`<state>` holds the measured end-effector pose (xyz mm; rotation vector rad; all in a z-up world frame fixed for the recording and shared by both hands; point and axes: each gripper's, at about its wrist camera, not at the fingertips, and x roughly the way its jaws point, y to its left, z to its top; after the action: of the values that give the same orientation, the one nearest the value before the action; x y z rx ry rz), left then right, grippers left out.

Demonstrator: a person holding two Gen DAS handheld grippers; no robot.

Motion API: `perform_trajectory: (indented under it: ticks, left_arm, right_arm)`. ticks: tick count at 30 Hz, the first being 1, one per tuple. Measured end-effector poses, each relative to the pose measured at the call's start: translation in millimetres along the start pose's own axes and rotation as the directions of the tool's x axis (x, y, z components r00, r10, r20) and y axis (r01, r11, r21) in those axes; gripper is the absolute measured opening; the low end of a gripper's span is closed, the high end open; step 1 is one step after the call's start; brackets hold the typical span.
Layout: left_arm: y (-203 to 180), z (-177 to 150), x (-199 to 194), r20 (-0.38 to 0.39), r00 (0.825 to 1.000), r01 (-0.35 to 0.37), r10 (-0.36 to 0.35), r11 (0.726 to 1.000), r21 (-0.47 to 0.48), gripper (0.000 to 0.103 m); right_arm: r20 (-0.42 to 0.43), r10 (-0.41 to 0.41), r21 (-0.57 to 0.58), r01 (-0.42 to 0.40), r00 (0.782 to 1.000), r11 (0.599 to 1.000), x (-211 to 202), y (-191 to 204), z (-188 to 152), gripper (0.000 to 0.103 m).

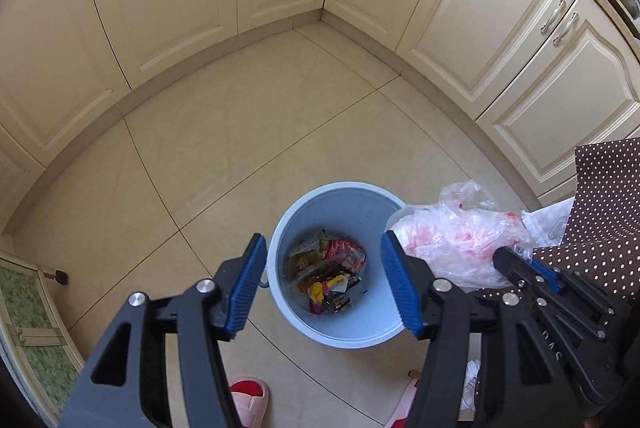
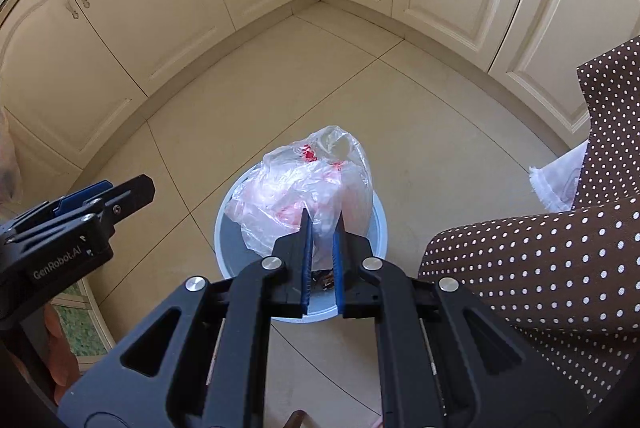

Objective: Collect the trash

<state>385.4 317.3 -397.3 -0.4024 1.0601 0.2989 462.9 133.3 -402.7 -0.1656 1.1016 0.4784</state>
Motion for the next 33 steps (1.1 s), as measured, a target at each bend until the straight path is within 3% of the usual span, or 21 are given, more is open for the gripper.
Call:
perform_trajectory:
  ticks: [10, 18, 20, 21, 27, 30, 33]
  left_arm:
    - [-2, -1, -9, 0.030, 1.000, -0.008, 0.008, 1.000, -0.001, 0.061]
    - [-13, -5, -34, 0.094, 0.995, -0.040, 0.035, 0.998, 0.055, 0.062]
    - [-17, -10, -51, 0.133, 0.990, -0.061, 0.051, 0.995, 0.077, 0.064]
    - [-19, -13, -62, 0.156, 0.986, -0.070, 0.057, 0.994, 0.079, 0.069]
    - [-38, -27, -138, 0.282, 0.958, -0.090, 0.054, 0.989, 0.116, 0.072]
    - [-52, -42, -187, 0.359, 0.933, -0.098, 0.041, 0.985, 0.142, 0.081]
    - [-65, -59, -239, 0.431, 0.902, -0.080, 0.003, 0.984, 0.161, 0.084]
  right_arm:
    - [0.032, 0.028, 0.034, -0.029, 0.999, 0.999, -5, 1, 3, 0.015]
    - [0.062, 0.031, 0.045, -0.034, 0.998, 0.998, -28, 1, 3, 0.034]
    - [0.091, 0.015, 0.027, -0.017, 0.996, 0.999, -46, 4, 3, 0.041]
    - [0.108, 0.009, 0.019, -0.011, 0.994, 1.000, -56, 5, 3, 0.041]
    - [0.253, -0.029, -0.026, 0.037, 0.967, 0.999, -149, 16, -7, 0.045]
    - [0.352, -0.055, -0.039, 0.073, 0.934, 0.997, -214, 24, -25, 0.051]
    - [0.437, -0.069, -0.028, 0.090, 0.897, 0.996, -274, 23, -47, 0.057]
